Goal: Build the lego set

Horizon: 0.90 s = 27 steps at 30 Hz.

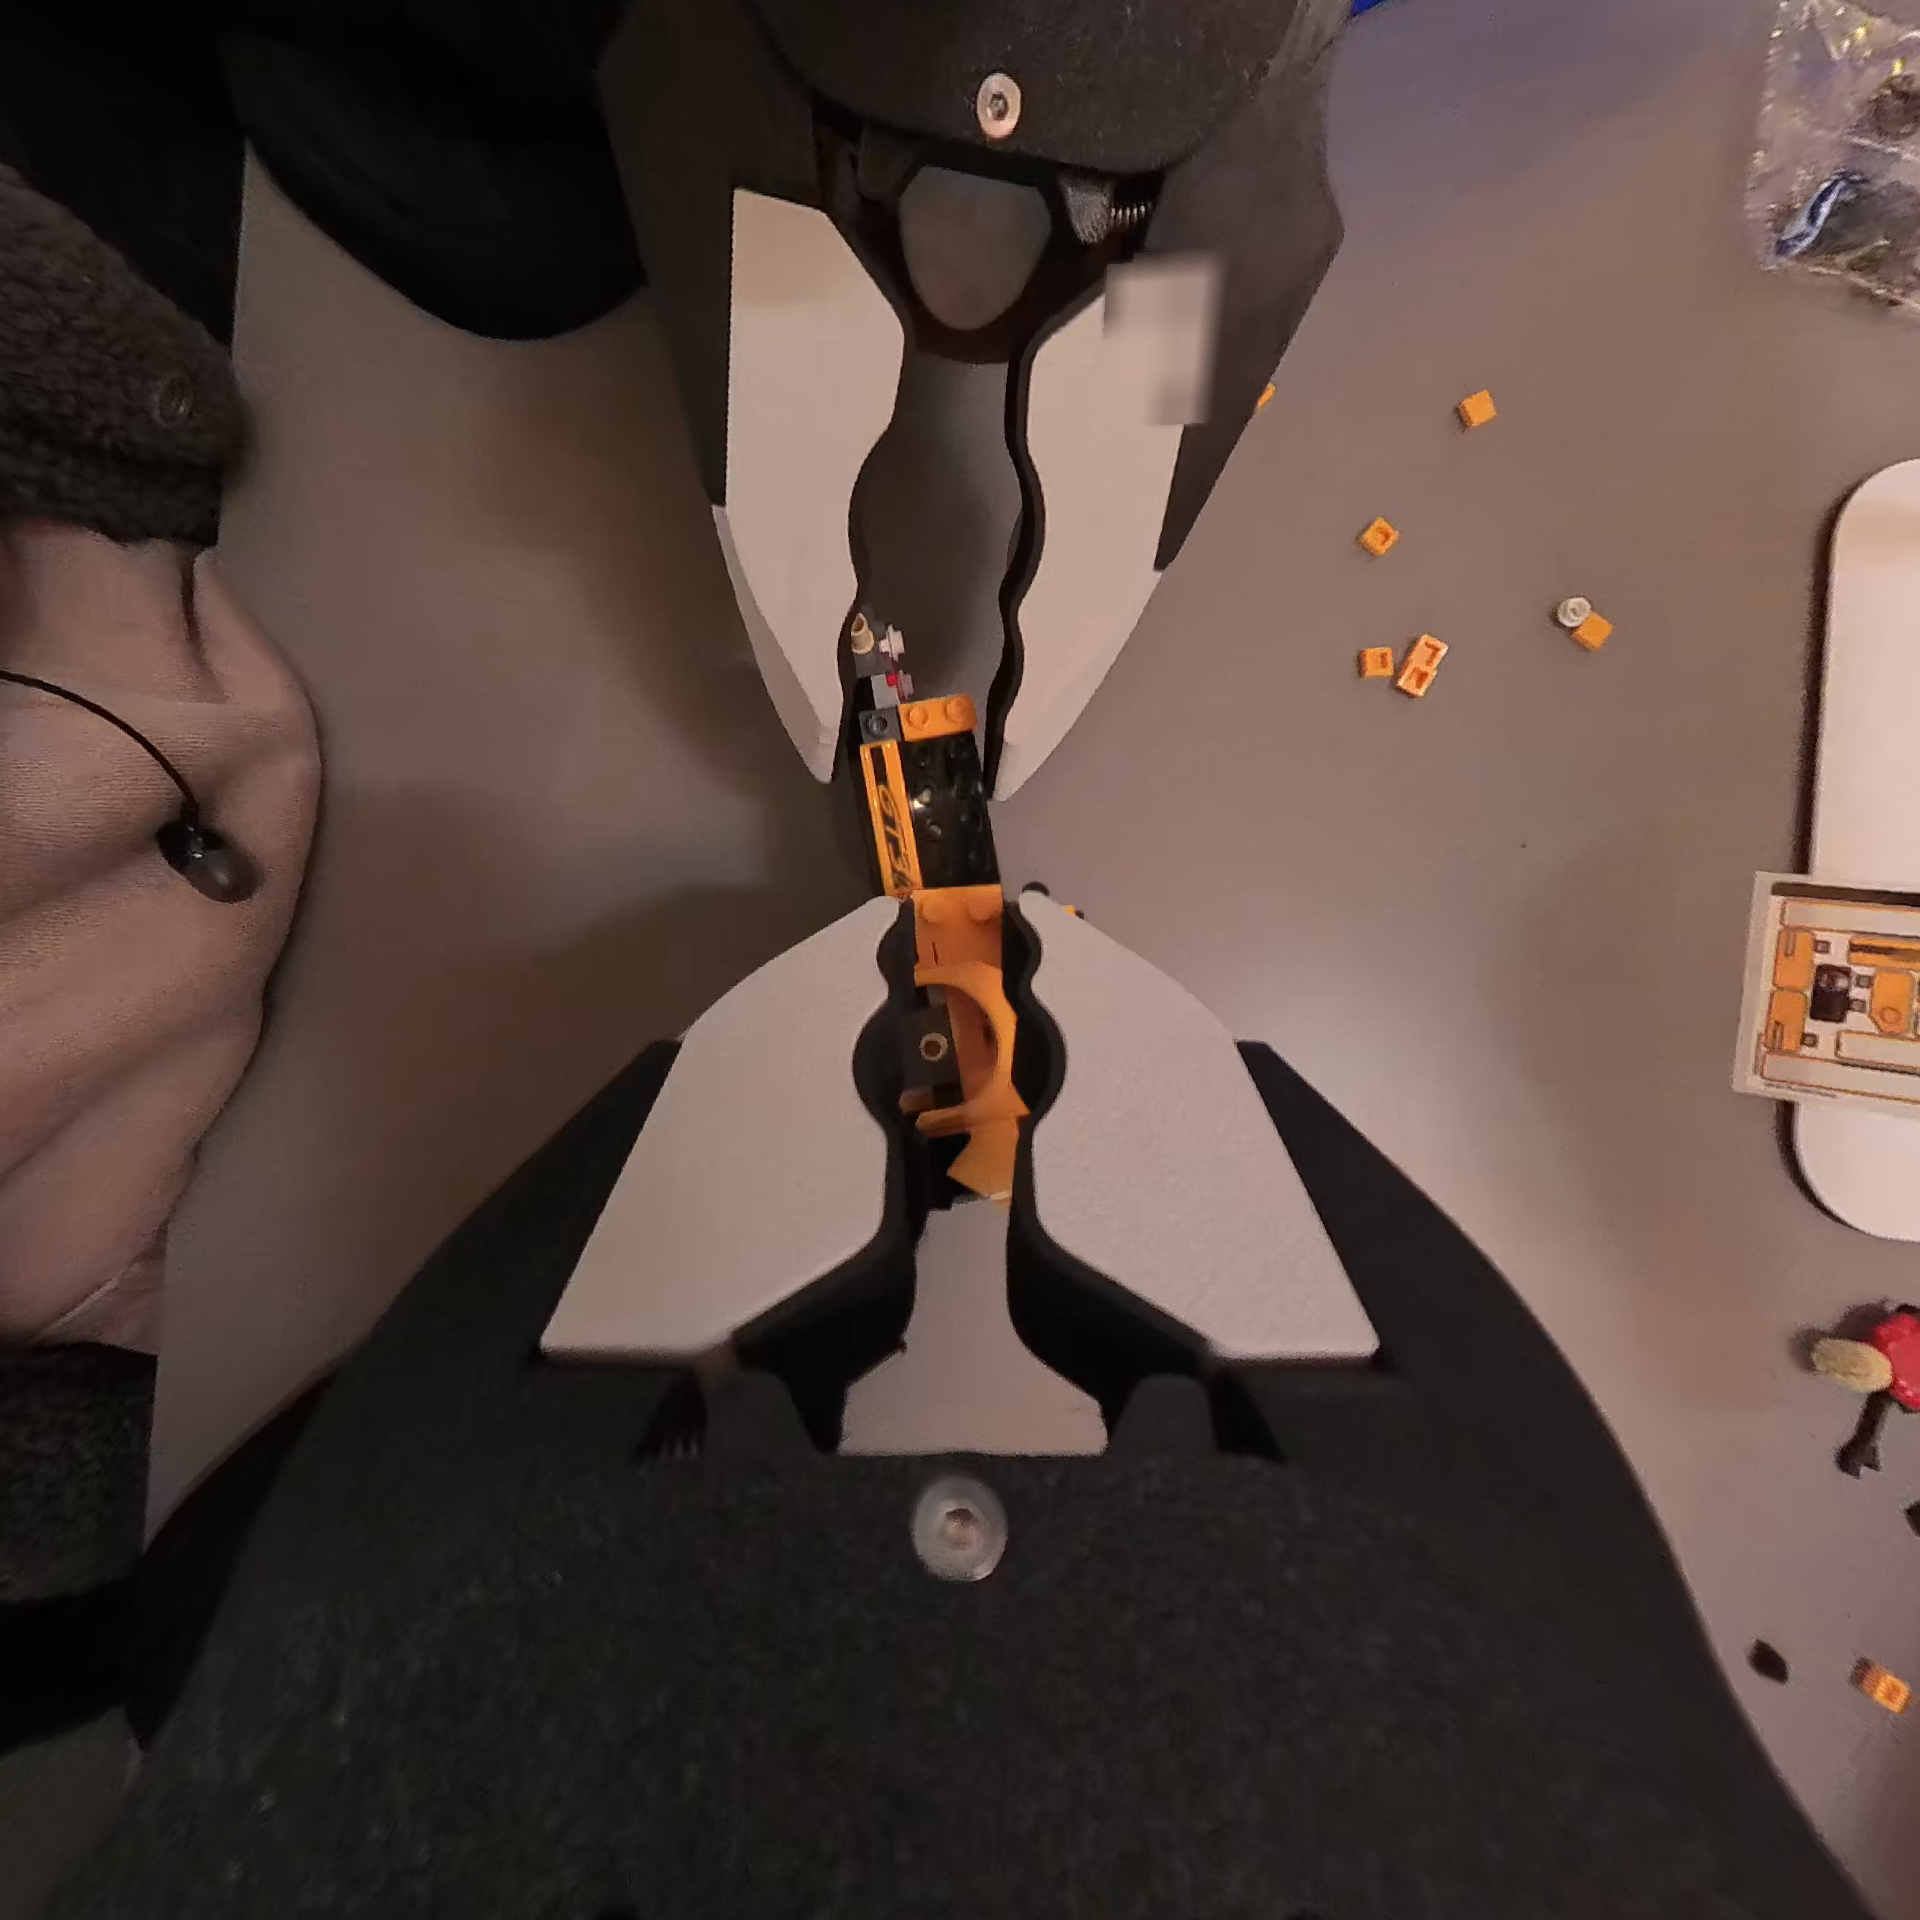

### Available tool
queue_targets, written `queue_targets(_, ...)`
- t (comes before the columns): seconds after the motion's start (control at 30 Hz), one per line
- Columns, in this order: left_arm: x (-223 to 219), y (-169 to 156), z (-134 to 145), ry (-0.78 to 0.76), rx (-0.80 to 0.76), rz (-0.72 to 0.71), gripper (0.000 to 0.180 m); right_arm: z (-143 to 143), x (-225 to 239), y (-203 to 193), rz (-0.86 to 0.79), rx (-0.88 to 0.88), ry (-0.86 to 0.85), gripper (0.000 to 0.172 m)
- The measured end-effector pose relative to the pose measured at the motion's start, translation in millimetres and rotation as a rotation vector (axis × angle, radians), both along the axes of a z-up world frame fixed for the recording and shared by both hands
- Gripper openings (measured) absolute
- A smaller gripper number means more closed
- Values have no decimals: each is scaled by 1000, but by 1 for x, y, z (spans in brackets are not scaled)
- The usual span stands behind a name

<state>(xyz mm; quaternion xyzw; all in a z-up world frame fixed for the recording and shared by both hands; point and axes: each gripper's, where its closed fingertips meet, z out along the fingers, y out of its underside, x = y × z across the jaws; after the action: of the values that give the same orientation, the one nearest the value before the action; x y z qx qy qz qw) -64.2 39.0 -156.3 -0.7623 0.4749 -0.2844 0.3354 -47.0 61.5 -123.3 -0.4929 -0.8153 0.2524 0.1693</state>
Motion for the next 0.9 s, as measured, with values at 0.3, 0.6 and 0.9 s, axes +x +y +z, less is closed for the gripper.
queue_targets(0.3, 0, 1, 0, 2, 4, -3, 31, -9, -11, -3, 40, -9, -56, 16)
queue_targets(0.6, 0, -1, 0, -1, 0, -16, 31, -15, -15, -6, 59, -7, -90, 15)
queue_targets(0.9, 0, 0, 0, -8, -3, -16, 31, -20, -13, -7, 67, -7, -114, 16)
